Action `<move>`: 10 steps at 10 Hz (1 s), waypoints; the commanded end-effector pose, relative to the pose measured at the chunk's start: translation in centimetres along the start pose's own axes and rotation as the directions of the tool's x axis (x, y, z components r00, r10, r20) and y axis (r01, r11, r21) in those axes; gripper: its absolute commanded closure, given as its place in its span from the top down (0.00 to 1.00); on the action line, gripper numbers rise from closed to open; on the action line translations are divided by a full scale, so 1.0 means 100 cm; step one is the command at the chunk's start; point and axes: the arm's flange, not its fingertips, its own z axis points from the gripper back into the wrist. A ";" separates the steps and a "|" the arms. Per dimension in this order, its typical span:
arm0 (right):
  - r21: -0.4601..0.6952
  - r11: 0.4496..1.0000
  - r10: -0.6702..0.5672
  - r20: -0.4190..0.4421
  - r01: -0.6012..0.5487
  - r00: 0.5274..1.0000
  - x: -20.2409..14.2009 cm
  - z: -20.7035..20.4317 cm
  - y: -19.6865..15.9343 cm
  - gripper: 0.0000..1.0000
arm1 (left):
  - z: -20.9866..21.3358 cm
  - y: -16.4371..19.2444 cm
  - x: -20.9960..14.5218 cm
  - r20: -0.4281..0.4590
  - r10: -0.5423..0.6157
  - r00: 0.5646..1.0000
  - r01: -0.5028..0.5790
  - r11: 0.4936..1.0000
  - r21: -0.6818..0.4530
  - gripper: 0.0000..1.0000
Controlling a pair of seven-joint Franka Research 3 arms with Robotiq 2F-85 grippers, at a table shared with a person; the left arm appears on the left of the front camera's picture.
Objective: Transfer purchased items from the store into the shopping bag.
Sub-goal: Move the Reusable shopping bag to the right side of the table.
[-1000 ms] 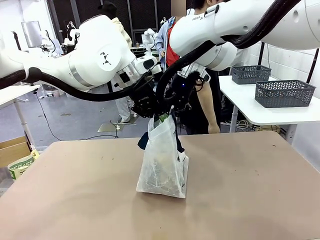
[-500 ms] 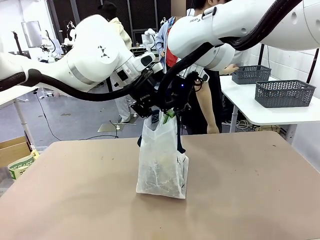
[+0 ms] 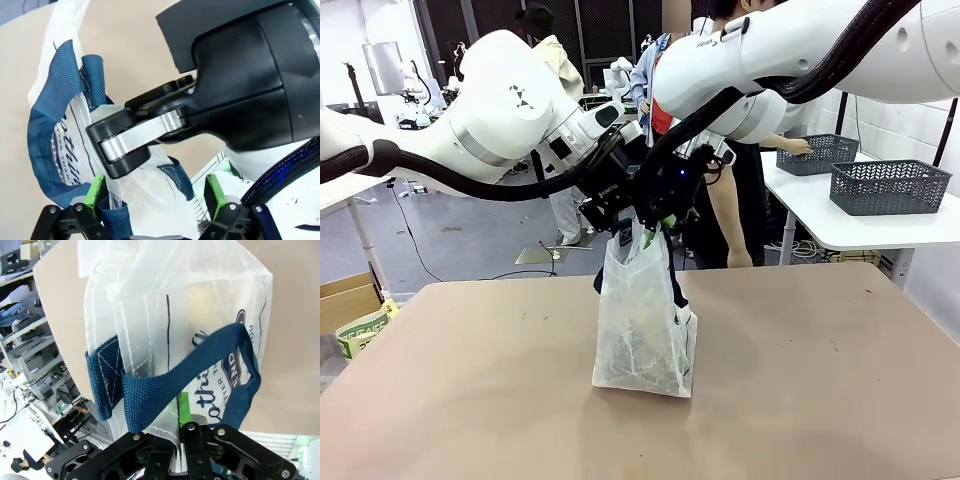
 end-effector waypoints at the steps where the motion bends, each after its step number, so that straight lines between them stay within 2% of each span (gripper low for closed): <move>1: -0.026 0.999 -0.019 0.002 0.019 1.000 0.005 -0.003 0.008 0.00 | -0.001 0.005 -0.004 -0.013 -0.019 1.000 0.019 0.999 -0.029 1.00; 6: -0.022 1.000 -0.008 -0.002 0.008 1.000 0.005 -0.005 0.012 0.00 | -0.024 -0.001 -0.005 -0.080 -0.010 0.997 0.020 0.992 0.124 1.00; 7: -0.020 1.000 -0.005 -0.004 0.005 1.000 0.005 -0.005 0.011 0.00 | -0.026 -0.003 -0.005 -0.072 -0.010 0.997 0.022 0.984 0.177 0.80; 10: -0.011 1.000 -0.010 -0.005 0.010 1.000 0.005 -0.003 0.010 0.00 | -0.023 -0.005 -0.006 -0.048 0.000 0.999 0.010 0.975 0.222 0.20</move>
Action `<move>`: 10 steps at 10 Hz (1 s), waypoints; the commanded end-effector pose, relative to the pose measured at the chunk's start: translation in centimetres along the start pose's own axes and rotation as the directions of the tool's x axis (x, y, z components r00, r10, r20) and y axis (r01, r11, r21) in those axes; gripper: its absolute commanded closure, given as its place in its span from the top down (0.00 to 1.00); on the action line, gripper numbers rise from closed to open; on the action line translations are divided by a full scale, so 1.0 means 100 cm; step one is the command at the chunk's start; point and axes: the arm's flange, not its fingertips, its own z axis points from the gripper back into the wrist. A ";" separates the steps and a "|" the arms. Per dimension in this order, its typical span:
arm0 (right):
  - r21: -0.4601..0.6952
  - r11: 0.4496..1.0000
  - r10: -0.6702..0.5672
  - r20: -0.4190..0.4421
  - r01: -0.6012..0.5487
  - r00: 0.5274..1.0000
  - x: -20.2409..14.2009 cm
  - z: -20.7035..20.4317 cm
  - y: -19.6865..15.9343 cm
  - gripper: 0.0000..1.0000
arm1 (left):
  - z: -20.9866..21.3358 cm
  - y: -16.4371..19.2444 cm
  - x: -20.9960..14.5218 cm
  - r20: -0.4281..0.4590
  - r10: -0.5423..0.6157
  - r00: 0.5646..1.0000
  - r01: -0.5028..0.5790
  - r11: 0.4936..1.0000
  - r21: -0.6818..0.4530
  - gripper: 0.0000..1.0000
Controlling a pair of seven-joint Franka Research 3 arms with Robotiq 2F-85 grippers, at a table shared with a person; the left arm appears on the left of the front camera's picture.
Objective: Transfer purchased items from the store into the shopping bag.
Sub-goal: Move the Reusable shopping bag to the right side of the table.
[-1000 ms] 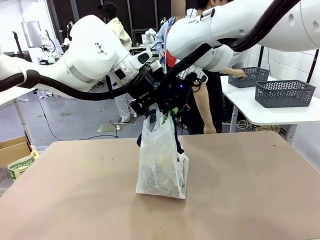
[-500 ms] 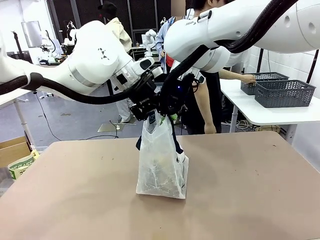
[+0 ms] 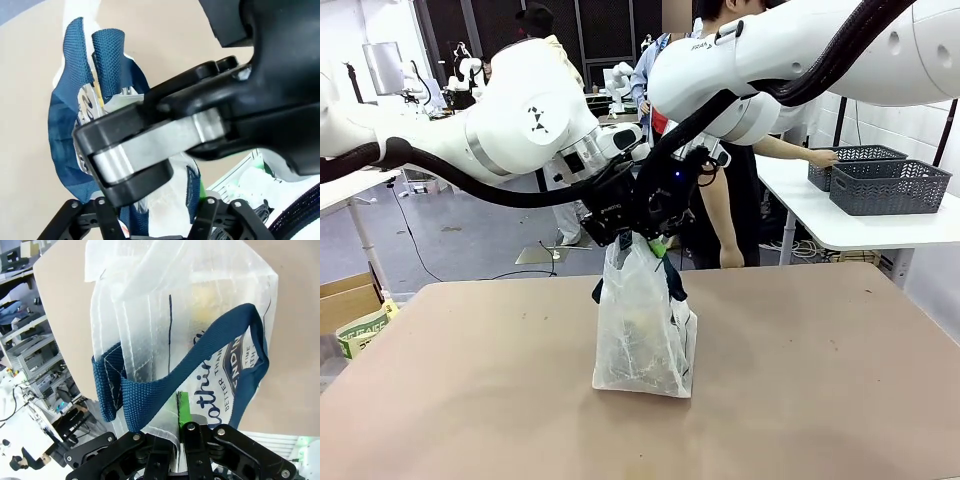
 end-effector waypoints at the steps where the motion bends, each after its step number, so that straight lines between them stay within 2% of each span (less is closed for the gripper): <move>1: -0.006 1.000 -0.013 -0.003 0.013 1.000 0.004 0.002 0.004 0.00 | 0.004 -0.003 0.001 0.027 0.020 0.999 -0.021 0.999 0.031 0.00; 7: 0.021 1.000 -0.005 -0.013 0.005 1.000 0.002 0.007 -0.001 0.00 | 0.006 0.001 0.001 0.022 0.022 1.000 -0.022 1.000 0.011 0.00; 9: 0.055 0.997 0.056 -0.028 -0.055 0.998 0.002 0.006 -0.010 0.00 | 0.007 0.002 0.000 0.037 0.009 0.999 -0.010 1.000 0.011 0.00; 10: 0.010 1.000 0.001 0.002 -0.001 1.000 0.002 0.003 -0.001 0.00 | 0.007 0.002 0.001 0.045 0.007 0.999 -0.008 1.000 0.027 0.00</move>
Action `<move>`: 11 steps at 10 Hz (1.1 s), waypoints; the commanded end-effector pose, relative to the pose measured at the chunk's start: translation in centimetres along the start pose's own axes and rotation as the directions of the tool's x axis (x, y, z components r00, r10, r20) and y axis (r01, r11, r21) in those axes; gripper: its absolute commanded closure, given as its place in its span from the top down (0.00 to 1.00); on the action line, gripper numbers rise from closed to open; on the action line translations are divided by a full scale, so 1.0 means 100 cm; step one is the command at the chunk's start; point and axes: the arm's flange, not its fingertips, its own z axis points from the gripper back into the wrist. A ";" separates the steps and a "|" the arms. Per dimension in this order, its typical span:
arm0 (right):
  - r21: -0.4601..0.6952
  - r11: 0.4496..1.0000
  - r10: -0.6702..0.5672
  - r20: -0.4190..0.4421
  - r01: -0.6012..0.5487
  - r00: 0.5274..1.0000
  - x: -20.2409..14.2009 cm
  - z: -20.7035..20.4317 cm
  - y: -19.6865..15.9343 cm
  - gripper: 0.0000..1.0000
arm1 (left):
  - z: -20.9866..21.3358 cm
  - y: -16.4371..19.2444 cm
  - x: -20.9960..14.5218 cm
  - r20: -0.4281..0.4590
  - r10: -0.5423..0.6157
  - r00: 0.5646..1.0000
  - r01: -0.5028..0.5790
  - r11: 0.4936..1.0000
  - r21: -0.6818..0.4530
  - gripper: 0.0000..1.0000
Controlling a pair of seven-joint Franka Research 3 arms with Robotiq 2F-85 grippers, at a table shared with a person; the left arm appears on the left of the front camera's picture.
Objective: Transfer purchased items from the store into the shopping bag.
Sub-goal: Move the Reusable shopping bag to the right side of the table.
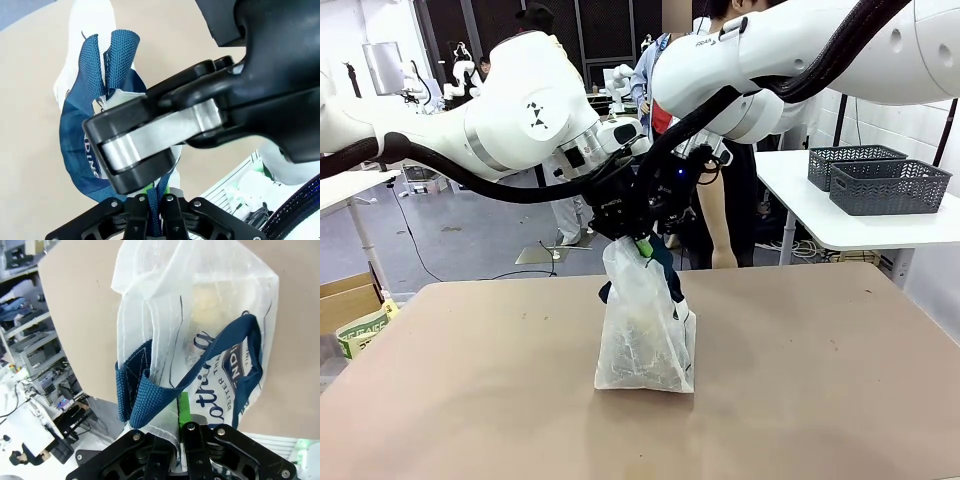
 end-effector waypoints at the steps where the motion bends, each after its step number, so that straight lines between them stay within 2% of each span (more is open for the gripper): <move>1: -0.010 1.000 -0.016 0.004 0.016 1.000 -0.001 -0.001 0.002 0.00 | 0.000 0.000 0.000 -0.003 0.000 1.000 0.000 1.000 0.000 0.00; 3: -0.001 1.000 -0.002 0.000 0.002 1.000 0.000 0.000 0.000 0.00 | 0.000 0.000 0.000 -0.003 0.000 1.000 0.000 1.000 0.000 0.00; 5: 0.042 0.999 0.021 0.021 -0.022 1.000 -0.005 0.003 -0.008 0.37 | 0.000 0.000 0.000 -0.003 0.000 1.000 0.000 1.000 0.000 0.00; 8: 0.107 0.993 0.048 0.051 -0.053 0.998 -0.026 0.012 -0.041 0.94 | 0.000 0.000 0.000 -0.003 0.000 1.000 0.000 1.000 0.000 0.00; 9: 0.139 0.989 0.042 0.077 -0.052 0.996 -0.033 0.016 -0.055 1.00 | 0.000 0.000 0.000 -0.003 0.000 1.000 0.000 1.000 0.000 0.00; 11: 0.253 0.964 0.046 0.137 -0.080 0.989 -0.041 0.031 -0.083 1.00 | 0.000 0.000 0.000 -0.003 0.000 1.000 0.000 1.000 0.000 0.00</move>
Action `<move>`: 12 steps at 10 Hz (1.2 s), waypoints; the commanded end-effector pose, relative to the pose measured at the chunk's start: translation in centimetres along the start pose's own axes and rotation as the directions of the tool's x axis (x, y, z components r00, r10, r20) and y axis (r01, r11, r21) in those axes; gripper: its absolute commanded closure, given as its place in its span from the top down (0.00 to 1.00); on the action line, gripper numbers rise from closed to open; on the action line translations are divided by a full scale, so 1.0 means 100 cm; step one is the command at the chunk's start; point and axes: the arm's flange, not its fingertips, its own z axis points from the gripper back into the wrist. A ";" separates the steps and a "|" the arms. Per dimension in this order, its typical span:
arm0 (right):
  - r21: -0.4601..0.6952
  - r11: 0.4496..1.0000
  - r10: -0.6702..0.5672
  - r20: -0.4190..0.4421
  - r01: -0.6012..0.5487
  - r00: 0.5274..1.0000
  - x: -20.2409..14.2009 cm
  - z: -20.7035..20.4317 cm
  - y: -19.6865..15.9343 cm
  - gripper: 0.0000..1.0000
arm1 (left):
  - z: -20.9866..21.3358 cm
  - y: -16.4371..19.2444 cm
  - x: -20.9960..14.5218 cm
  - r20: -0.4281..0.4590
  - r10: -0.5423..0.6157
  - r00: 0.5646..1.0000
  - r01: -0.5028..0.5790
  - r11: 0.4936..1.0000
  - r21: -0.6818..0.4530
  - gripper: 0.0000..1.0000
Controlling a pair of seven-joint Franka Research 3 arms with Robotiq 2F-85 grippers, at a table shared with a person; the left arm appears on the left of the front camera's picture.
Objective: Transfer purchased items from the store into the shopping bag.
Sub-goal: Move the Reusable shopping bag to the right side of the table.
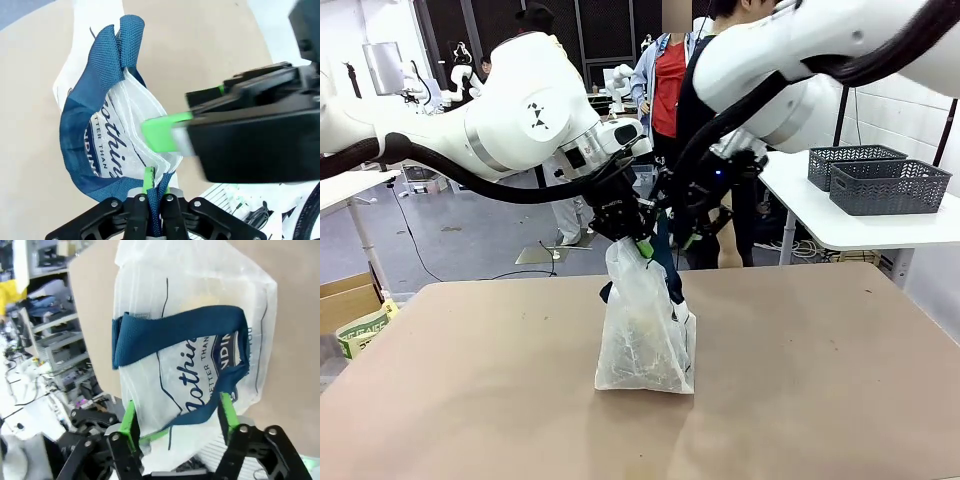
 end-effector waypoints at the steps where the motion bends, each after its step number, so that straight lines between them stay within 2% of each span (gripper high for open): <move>1: 0.087 0.996 0.023 0.066 -0.029 0.998 -0.017 0.018 -0.030 1.00 | 0.001 0.001 0.000 0.001 0.001 1.000 -0.001 1.000 0.001 0.00; 3: 0.077 0.994 0.076 0.070 -0.082 0.995 -0.020 0.050 -0.050 1.00 | 0.001 0.001 0.000 0.001 0.001 1.000 -0.001 1.000 0.001 0.00; 4: 0.031 0.981 0.189 0.022 -0.190 0.982 -0.021 0.067 -0.060 1.00 | 0.001 0.001 0.000 0.001 0.001 1.000 -0.001 1.000 0.001 0.00; 5: 0.000 0.941 0.338 -0.012 -0.338 0.941 -0.024 0.086 -0.071 1.00 | 0.001 0.001 0.000 0.001 0.001 1.000 -0.001 1.000 0.001 0.00; 6: -0.047 0.879 0.473 -0.034 -0.474 0.881 -0.027 0.106 -0.081 1.00 | 0.001 0.001 0.000 0.001 0.001 1.000 -0.001 1.000 0.001 0.00; 7: -0.057 0.781 0.623 -0.001 -0.622 0.783 -0.032 0.122 -0.091 1.00 | 0.001 0.001 0.000 0.001 0.001 1.000 -0.001 1.000 0.001 0.00; 8: -0.079 0.664 0.747 0.070 -0.743 0.661 -0.036 0.130 -0.100 1.00 | 0.001 0.001 0.000 0.001 0.001 1.000 -0.001 1.000 0.001 0.00; 10: -0.158 0.578 0.803 0.285 -0.800 0.524 -0.034 0.131 -0.102 1.00 | 0.001 0.001 0.000 0.001 0.001 1.000 -0.001 1.000 0.001 0.00; 11: -0.177 0.525 0.826 0.343 -0.832 0.448 -0.029 0.131 -0.093 1.00 | 0.001 0.001 0.000 0.001 0.001 1.000 -0.001 1.000 0.001 0.00; 12: -0.181 0.516 0.824 0.373 -0.837 0.427 -0.023 0.129 -0.083 1.00 | 0.001 0.001 0.000 0.001 0.001 1.000 -0.001 1.000 0.001 0.00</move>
